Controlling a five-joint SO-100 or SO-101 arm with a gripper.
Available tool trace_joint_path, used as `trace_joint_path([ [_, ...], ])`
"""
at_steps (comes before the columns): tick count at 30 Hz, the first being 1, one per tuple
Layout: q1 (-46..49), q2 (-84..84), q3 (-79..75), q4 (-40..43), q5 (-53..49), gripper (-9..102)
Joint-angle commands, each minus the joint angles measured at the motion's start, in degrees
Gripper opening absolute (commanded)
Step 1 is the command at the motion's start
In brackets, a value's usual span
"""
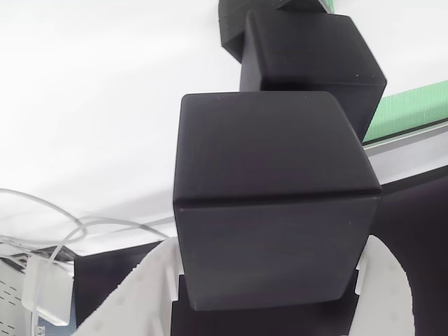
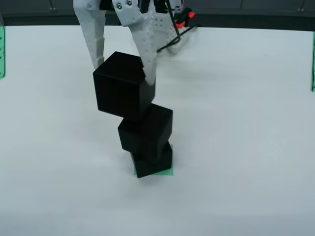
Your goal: Stack 3 Blocks on the chosen place.
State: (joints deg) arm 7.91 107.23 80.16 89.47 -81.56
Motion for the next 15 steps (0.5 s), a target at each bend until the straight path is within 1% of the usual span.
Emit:
trace_joint_path([
  [1,-1.14,0.18,-0.35,-0.79,1.05,19],
  [3,-1.58,0.09,-0.44,-1.58,1.76,19],
  [6,-1.58,-0.18,-0.35,-3.34,2.55,24],
  [10,-1.14,-0.70,-0.53,-5.19,2.55,26],
  [14,-0.35,-0.79,0.00,-6.68,2.55,39],
  [15,-0.18,-0.88,0.18,-7.03,2.55,41],
])
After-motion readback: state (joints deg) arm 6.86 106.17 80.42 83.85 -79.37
